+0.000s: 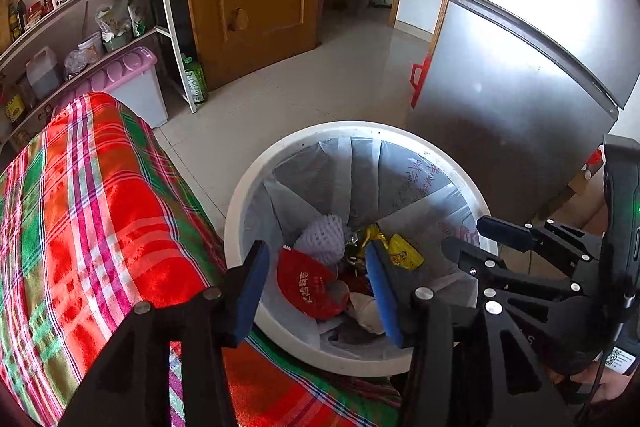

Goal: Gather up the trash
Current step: 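Open both tools over the bin to drop the bag and wrapper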

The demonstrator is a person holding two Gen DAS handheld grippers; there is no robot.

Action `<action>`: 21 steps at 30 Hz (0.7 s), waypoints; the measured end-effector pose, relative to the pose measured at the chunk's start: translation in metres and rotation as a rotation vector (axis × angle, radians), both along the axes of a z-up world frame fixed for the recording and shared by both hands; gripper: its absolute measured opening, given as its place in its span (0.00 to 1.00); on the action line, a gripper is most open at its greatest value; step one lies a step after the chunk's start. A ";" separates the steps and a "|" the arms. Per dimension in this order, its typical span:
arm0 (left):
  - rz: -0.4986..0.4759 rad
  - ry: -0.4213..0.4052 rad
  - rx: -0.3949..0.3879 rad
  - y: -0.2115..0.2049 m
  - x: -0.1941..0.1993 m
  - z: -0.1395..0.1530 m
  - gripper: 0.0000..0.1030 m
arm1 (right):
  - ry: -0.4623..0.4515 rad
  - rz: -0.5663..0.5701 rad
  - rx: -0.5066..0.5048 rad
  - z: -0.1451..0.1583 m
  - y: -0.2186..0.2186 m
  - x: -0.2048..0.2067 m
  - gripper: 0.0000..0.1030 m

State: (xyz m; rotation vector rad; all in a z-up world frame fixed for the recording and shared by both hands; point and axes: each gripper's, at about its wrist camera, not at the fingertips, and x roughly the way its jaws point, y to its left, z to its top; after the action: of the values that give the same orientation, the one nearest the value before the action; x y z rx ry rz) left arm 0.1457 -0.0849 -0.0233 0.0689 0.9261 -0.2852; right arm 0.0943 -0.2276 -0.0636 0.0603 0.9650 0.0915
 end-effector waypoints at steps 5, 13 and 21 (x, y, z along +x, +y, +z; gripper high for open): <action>0.018 -0.026 0.003 0.004 -0.006 0.007 0.59 | -0.026 -0.018 0.015 0.008 -0.001 -0.007 0.43; 0.072 -0.103 0.017 0.020 -0.025 0.027 0.65 | -0.135 -0.055 0.027 0.035 0.000 -0.033 0.43; 0.113 -0.180 0.032 0.030 -0.057 0.040 0.71 | -0.225 -0.069 0.021 0.054 0.012 -0.061 0.43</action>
State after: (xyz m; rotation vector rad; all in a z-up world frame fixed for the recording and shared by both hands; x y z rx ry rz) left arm 0.0882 -0.0544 0.0165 0.0704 0.7530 -0.1559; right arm 0.0330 -0.2154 -0.0098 0.1004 0.7362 0.0442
